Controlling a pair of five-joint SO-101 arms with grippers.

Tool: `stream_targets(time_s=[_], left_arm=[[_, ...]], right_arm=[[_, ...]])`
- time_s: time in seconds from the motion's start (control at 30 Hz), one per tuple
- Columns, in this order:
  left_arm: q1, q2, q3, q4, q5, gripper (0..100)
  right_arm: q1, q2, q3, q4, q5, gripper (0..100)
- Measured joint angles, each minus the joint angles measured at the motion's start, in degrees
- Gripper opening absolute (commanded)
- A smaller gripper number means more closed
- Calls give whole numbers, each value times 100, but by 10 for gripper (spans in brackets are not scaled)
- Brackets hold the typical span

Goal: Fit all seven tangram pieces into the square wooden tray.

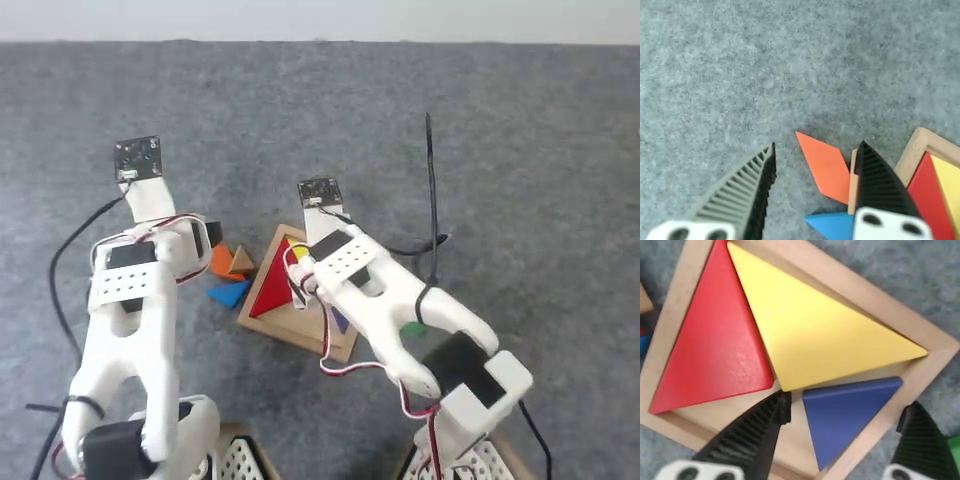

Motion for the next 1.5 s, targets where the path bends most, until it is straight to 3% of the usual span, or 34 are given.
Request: stream_targets(time_s=[0.13, 0.47, 0.83, 1.0, 1.13, 1.5], left_arm=[[0, 0, 9, 0, 0, 251], [-9, 0, 9, 0, 0, 251], [-9, 0, 9, 0, 0, 251], [-9, 0, 9, 0, 0, 251], [-9, 0, 9, 0, 0, 251], [-9, 0, 9, 0, 0, 251]], right_arm=[[193, 325, -334, 114, 18, 336], [1046, 1793, -2523, 1679, 633, 336], [1565, 2040, -2980, 1662, 1468, 335], [1512, 2092, -3226, 1934, 1565, 325], [1310, 1934, -3191, 1996, 1319, 243], [1160, 1758, -2743, 1679, 1257, 237]])
